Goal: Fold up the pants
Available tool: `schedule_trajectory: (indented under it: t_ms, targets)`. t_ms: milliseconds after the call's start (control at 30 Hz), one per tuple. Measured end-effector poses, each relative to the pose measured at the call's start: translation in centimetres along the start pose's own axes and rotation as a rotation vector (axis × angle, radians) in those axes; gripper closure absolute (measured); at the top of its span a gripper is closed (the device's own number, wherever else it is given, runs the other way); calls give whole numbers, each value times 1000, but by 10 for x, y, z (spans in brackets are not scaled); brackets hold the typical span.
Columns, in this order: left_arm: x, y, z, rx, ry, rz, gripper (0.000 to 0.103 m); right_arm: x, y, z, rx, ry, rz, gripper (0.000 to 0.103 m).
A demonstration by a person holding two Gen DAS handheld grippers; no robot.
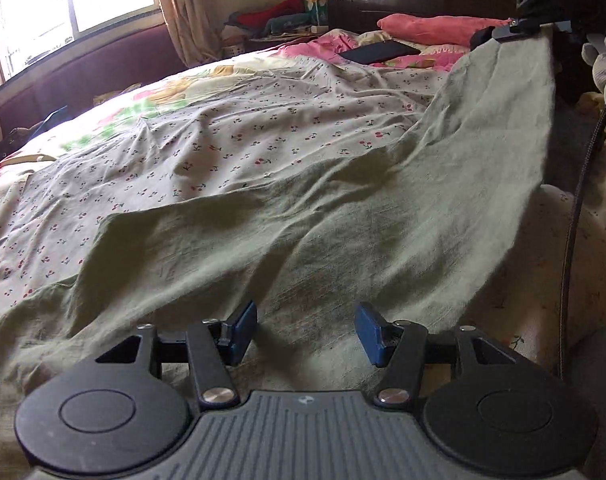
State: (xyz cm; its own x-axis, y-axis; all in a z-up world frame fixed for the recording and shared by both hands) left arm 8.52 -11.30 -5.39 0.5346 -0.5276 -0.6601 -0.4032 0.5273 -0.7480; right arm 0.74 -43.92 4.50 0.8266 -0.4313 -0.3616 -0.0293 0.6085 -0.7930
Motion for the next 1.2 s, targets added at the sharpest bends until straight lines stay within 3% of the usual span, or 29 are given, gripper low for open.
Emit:
schedule_trajectory:
  t_ms: [100, 167, 333, 467, 533, 600, 733, 1000, 1067, 1133, 1200]
  targets:
    - [-14, 10, 17, -30, -15, -14, 36, -4, 24, 59, -154, -105, 47, 101]
    - [-35, 21, 43, -61, -69, -37, 36, -5, 53, 113, -298, -195, 96, 101]
    - [-93, 64, 116, -153, -245, -53, 36, -18, 163, 254, -692, -453, 177, 101]
    - [-128, 110, 159, -213, -400, -14, 36, -51, 267, 334, -1101, -667, 162, 101]
    - [-136, 131, 172, -253, -427, 11, 36, -73, 324, 354, -1351, -746, 90, 100]
    - [-139, 146, 179, -307, -421, 23, 36, -86, 356, 359, -1494, -794, 54, 100]
    - [-137, 158, 176, -348, -379, -2, 36, -85, 369, 359, -1481, -791, 121, 89]
    - [-138, 154, 175, -376, -348, -56, 36, -79, 364, 369, -1381, -742, 186, 86]
    - [-141, 155, 176, -384, -351, -63, 36, -82, 365, 376, -1368, -746, 167, 92]
    - [-145, 156, 177, -391, -356, -71, 36, -81, 365, 383, -1314, -744, 206, 101]
    - [-148, 157, 179, -397, -360, -80, 36, -85, 360, 391, -1243, -751, 218, 101]
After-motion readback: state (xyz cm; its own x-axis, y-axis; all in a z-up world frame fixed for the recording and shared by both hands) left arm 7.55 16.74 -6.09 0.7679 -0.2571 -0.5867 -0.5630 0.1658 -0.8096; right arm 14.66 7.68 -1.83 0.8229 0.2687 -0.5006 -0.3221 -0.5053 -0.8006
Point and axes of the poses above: each gripper's, at about its wrist camera, not at the fingertips, and x roughly the way its jaws point, z to its left, y to its underside, the point moved 4 cm from there along x, roughly the way its jaws point, and after that the axes turned 3 degrees about -z, right-handed, at the moved point
